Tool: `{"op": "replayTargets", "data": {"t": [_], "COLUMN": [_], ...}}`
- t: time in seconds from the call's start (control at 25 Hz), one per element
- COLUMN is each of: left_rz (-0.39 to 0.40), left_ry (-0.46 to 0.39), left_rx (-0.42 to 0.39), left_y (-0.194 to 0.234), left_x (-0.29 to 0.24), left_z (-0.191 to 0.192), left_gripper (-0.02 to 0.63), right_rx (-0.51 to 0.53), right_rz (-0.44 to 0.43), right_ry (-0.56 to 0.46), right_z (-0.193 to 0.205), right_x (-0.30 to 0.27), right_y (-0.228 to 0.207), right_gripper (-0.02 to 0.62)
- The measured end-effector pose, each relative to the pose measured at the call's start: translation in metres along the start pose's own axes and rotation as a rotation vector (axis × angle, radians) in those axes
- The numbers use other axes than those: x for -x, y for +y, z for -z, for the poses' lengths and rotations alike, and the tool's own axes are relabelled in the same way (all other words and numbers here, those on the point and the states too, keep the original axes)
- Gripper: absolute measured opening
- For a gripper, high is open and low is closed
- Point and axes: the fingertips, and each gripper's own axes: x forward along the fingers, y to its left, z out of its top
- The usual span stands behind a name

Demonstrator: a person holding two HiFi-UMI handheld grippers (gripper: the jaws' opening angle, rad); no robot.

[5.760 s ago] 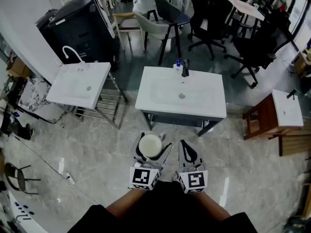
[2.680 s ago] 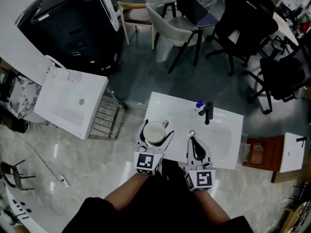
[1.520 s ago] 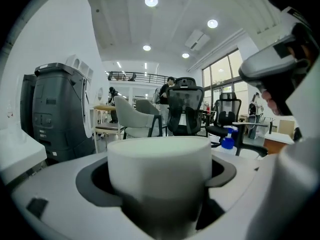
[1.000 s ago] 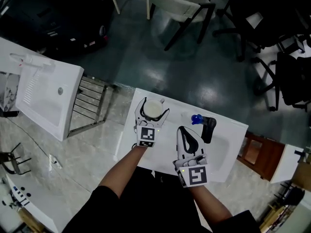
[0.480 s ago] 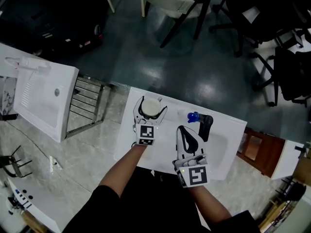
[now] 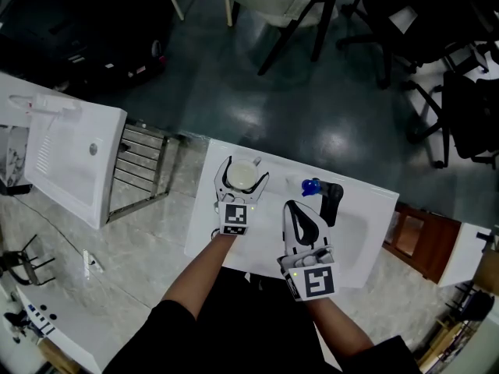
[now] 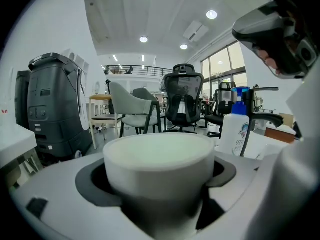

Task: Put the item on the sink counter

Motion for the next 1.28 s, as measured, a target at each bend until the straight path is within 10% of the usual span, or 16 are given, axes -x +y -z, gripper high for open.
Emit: {"op": "replayTargets", "data": {"t": [1.28], "left_rz": [0.112], "left_ry": [-0.001], "left_rx": [-0.085], "left_y": [-0.020], "left_x": [-0.016], "left_z": [0.000], "left_gripper": [0.454], "right_rx": [0.002], "right_rz": [0.010], "right_ry": [-0.003], "right_z": [-0.007], "right_x": [-0.001], "right_y": [-0.001], "right_gripper": [0.032]}}
